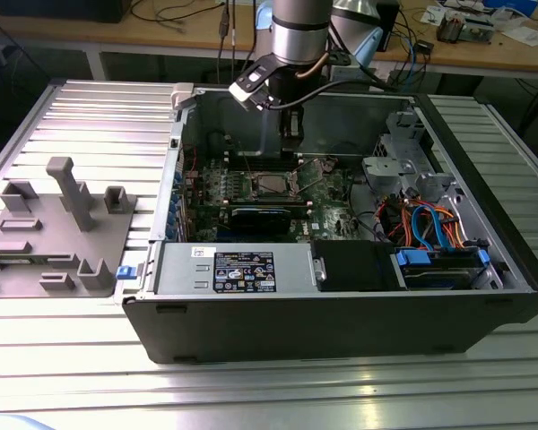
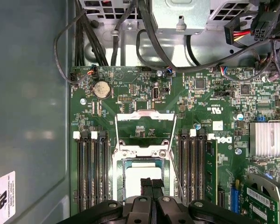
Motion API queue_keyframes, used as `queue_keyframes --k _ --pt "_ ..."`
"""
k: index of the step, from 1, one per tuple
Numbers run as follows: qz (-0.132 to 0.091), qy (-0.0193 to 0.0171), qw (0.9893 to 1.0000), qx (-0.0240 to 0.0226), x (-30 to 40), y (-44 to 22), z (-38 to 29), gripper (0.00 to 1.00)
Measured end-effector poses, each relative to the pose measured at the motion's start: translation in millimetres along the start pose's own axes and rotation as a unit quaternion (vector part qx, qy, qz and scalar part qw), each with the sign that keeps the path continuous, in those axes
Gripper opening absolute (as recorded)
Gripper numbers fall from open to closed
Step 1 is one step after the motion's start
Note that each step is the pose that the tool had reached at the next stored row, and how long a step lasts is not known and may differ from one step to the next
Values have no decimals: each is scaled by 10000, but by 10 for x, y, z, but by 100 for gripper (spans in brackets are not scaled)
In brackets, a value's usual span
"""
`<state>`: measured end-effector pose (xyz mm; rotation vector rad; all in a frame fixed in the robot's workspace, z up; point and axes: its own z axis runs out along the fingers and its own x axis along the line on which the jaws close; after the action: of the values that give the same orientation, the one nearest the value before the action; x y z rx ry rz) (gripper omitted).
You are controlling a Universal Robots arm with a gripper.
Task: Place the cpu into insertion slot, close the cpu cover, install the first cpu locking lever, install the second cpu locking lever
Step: 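Close the cpu cover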
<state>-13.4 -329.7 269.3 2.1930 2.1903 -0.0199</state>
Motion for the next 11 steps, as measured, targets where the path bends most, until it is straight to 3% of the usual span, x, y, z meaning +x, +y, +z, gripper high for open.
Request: queue_keyframes --k 11 --pt "0 0 10000 0 0 69 1 11"
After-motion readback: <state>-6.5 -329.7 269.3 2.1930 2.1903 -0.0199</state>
